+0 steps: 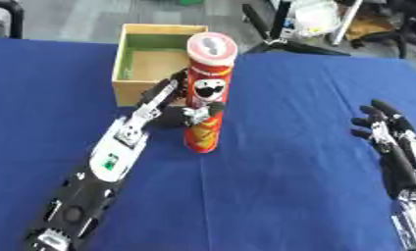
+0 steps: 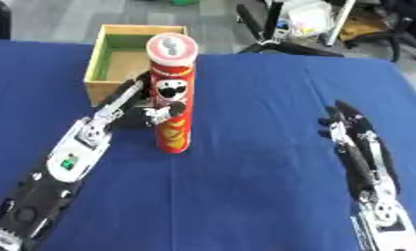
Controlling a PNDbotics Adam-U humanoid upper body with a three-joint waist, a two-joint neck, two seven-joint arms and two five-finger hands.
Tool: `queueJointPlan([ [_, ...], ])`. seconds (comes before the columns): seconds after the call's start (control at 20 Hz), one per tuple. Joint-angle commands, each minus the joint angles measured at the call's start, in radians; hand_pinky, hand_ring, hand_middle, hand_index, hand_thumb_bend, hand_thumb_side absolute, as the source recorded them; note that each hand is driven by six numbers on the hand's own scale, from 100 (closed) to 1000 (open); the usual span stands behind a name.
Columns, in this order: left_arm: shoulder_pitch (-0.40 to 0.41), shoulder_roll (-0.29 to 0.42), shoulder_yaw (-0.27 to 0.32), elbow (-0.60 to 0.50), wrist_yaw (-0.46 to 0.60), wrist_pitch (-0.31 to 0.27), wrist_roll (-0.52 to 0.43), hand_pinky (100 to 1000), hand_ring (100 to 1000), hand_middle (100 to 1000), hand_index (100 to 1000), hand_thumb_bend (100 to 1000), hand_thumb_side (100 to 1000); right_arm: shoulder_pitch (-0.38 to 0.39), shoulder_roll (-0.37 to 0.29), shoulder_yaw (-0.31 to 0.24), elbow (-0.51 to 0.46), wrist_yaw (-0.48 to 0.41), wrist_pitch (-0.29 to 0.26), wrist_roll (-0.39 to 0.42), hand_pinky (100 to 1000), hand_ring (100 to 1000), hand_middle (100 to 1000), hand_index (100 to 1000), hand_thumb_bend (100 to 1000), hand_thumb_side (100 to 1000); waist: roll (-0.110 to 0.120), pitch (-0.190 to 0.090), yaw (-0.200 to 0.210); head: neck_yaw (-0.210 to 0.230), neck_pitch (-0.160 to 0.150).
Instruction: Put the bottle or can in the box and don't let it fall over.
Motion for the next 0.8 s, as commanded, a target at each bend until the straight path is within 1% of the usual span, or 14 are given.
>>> queueJointPlan([
  [0.05,-0.028,-0.004,-0.004,0.000,-0.003,-0.008,-0.004,784,801,887,1000,565,594,-0.008,-0.008,-0.001,-0.010,-0.005,-0.002,0.005,735,759,797,880,100,551,0.000,-0.018,-0.003,0.003,-0.012],
  [0.55,-0.044,-0.017,-0.008,0.033,0.000,-0.016,-0.020,773,791,876,1000,540,599,-0.010,-0.006,0.001,-0.008,-0.006,-0.001,0.008,735,759,798,880,100,552,-0.004,-0.019,-0.007,0.007,-0.013],
  [0.7,-0.044,-0.018,-0.010,0.036,0.001,-0.018,-0.023,762,779,864,1000,530,597,-0.010,-0.006,0.001,-0.008,-0.006,-0.001,0.008,735,760,798,880,100,553,-0.004,-0.019,-0.008,0.007,-0.013],
  [0.8,-0.043,-0.017,-0.008,0.037,0.002,-0.020,-0.022,734,748,830,994,515,588,-0.010,-0.006,0.000,-0.008,-0.006,-0.001,0.008,735,759,798,880,100,555,-0.003,-0.018,-0.008,0.006,-0.012],
])
